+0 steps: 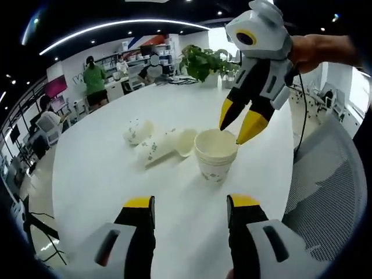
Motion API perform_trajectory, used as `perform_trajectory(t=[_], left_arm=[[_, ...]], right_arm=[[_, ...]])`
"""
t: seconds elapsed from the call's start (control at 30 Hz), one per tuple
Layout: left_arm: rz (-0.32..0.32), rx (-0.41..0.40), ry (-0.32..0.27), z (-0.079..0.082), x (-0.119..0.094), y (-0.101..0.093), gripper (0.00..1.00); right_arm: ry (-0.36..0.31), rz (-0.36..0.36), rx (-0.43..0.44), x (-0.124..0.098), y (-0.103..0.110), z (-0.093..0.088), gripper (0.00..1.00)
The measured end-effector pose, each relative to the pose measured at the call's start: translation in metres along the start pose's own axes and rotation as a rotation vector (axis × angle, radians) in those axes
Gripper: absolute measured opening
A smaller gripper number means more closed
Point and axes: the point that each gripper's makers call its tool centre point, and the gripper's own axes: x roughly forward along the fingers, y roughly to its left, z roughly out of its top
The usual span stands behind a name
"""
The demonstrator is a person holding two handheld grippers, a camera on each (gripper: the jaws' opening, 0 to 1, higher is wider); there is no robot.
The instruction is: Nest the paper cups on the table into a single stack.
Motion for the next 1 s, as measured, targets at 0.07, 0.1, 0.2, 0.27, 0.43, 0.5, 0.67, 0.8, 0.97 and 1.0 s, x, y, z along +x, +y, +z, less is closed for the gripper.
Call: perform_trajectory(t=[0.07, 0.1, 0.2, 0.27, 0.43, 0.5, 0.67, 0.8, 0.97, 1.0], left_arm=[[-0.002, 0.01, 0.003, 0.001, 0.003, 0.001, 0.48], [-0.004, 0.019, 0.008, 0.001, 0.005, 0.003, 0.48], [-0.009, 0.032, 0.014, 0.002, 0.008, 0.006, 0.49], [-0.009, 0.037, 0.015, 0.003, 0.01, 0.009, 0.5], [-0.011, 0.032, 0.009, 0.011, 0.019, 0.019, 0.52], [-0.017, 0.031, 0.012, 0.013, 0.021, 0.017, 0.53], [-0.023, 0.054, 0.026, 0.015, 0.033, 0.025, 0.54], [-0.028, 0.074, 0.036, 0.02, 0.041, 0.03, 0.55], [-0.038, 0.108, 0.047, 0.026, 0.052, 0.036, 0.56], [-0.039, 0.111, 0.047, 0.026, 0.053, 0.036, 0.56]], right_arm=[[-0.006, -0.009, 0.01, -0.001, -0.005, -0.003, 0.38], [-0.008, -0.018, 0.012, -0.002, -0.01, -0.004, 0.41], [-0.022, -0.041, 0.033, -0.009, -0.013, -0.012, 0.47], [-0.036, -0.053, 0.057, -0.013, -0.015, -0.016, 0.49], [-0.101, -0.075, 0.145, -0.021, -0.016, -0.018, 0.56], [-0.109, -0.085, 0.163, -0.024, -0.016, -0.023, 0.6], [-0.11, -0.106, 0.204, -0.029, -0.014, -0.036, 0.65], [-0.133, -0.119, 0.232, -0.034, -0.011, -0.041, 0.67], [-0.145, -0.125, 0.257, -0.038, -0.006, -0.05, 0.67], [-0.145, -0.126, 0.258, -0.038, -0.005, -0.051, 0.67]])
